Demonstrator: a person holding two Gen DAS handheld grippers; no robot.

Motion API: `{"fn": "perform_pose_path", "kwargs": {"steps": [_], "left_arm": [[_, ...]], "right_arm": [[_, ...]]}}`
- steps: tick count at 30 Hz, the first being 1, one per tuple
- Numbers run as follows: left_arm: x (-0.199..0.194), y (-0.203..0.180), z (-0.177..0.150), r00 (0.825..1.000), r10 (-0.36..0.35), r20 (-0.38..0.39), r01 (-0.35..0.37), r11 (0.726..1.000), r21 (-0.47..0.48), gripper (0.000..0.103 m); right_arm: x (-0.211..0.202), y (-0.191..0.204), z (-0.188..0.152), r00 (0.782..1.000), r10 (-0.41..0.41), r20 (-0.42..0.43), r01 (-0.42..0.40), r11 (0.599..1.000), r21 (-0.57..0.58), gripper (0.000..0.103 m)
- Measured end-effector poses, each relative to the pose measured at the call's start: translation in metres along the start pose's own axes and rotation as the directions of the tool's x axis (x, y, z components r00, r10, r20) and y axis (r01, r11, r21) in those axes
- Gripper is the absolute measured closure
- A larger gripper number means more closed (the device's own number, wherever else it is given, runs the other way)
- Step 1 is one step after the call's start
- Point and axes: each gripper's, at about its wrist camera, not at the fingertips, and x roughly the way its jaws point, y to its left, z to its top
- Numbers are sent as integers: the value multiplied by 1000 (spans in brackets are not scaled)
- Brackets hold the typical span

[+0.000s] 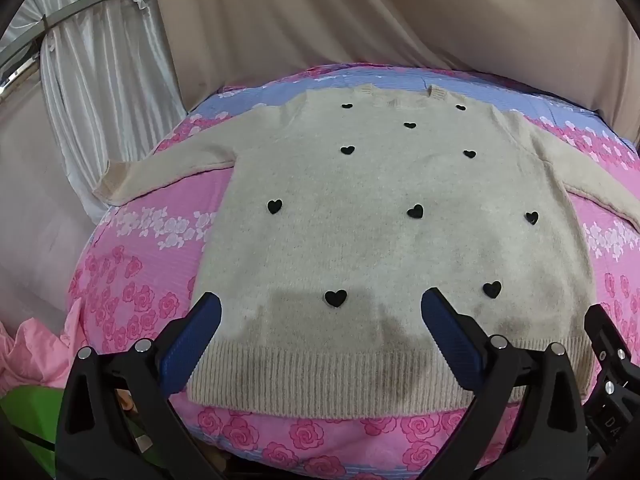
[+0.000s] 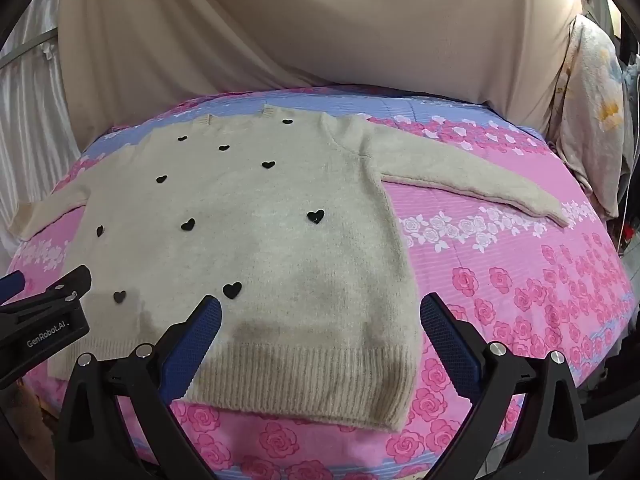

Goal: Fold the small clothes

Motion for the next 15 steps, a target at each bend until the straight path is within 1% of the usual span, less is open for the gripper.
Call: {"fn": "perform_pose_path", "kwargs": {"steps": [1, 8, 10, 12, 13, 15], "left_arm": [[0, 0, 0, 1000, 1, 0, -1, 1000, 1, 5], [3, -2, 5, 1000, -9, -7, 9, 1000, 8, 5], [3, -6, 5, 1000, -3, -4, 3, 1000, 18, 5], [4, -5, 7, 1000, -2, -6, 2, 1000, 19, 5], [5, -7, 1, 1000, 0, 2, 0, 1000, 22, 5], [6, -8, 0, 1000, 1, -1, -1, 1000, 23, 5]], "right_arm": [[0, -1, 0, 1000, 12, -1, -12, 1000, 0, 5], [-1, 8, -2, 1000, 3, -2, -3, 1000, 8, 5], [6, -8, -2, 1000, 19, -17, -19, 999, 33, 5], [6, -8, -2, 1000, 18, -19, -17, 999, 33, 5], [6, -8, -3, 1000, 18, -20, -18, 999, 33, 5], [6, -9, -3, 1000, 18, -20, -17, 999, 34, 5]]}}
